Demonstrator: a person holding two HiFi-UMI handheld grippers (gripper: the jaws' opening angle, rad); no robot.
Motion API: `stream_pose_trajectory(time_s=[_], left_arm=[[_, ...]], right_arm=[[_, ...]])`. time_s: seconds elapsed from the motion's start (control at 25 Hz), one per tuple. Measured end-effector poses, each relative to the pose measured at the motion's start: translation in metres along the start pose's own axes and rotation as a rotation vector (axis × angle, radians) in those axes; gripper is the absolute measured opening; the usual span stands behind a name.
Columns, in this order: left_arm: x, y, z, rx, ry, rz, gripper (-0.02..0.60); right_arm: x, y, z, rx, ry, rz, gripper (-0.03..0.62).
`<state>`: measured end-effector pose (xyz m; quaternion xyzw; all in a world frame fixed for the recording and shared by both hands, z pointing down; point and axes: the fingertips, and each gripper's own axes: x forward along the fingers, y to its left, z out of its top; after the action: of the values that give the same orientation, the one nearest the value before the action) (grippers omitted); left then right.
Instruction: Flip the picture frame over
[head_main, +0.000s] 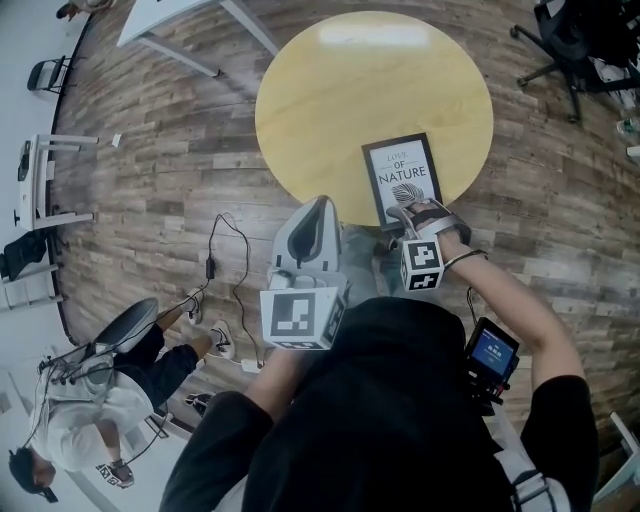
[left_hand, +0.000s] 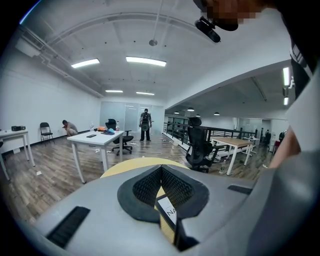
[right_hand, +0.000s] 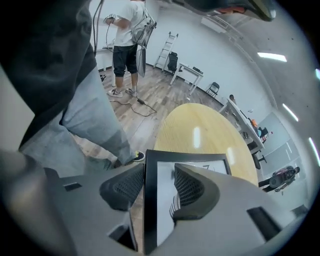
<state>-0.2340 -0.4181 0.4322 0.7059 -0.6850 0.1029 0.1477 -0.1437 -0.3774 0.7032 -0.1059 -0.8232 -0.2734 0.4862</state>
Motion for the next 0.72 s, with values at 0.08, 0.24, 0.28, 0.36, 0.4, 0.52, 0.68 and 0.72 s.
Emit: stream_pose_trajectory(time_s=[0.08,0.24,0.28,0.36,0.4,0.52,0.68,0.72], left_arm=[[0.002,0.001,0.000,0.001,-0.002,-0.013,0.023],[0.005,-0.001,0.000,0.009,-0.002,-0.021,0.023],[0.006,-0.003,0.000,0.005,0.006,-0.017,0.023],[0.007,-0.004,0.001,-0.001,0.018,-0.017,0.023],[0.007,-0.005,0.002,0.003,0.009,-0.027,0.023],[0.007,-0.004,0.005,0.009,0.001,-0.029,0.023],[0.008,0.002,0.011,0.026,-0.028,-0.031,0.023],[0.008,0.004,0.013,0.024,-0.033,-0.028,0.023]], right_arm=[[0.000,-0.003,0.002,-0.034,0.013,-0.037,0.187],[0.001,-0.006,0.004,-0.063,0.028,-0.053,0.186],[-0.001,-0.005,0.004,-0.061,0.030,-0.042,0.177],[-0.006,-0.006,0.007,-0.050,0.021,-0.026,0.156],[-0.010,-0.008,0.010,-0.043,0.010,-0.025,0.146],[-0.023,-0.015,0.019,-0.027,-0.026,-0.036,0.116],[-0.043,-0.035,0.031,0.000,-0.067,-0.080,0.092],[-0.048,-0.042,0.034,0.014,-0.079,-0.089,0.091]])
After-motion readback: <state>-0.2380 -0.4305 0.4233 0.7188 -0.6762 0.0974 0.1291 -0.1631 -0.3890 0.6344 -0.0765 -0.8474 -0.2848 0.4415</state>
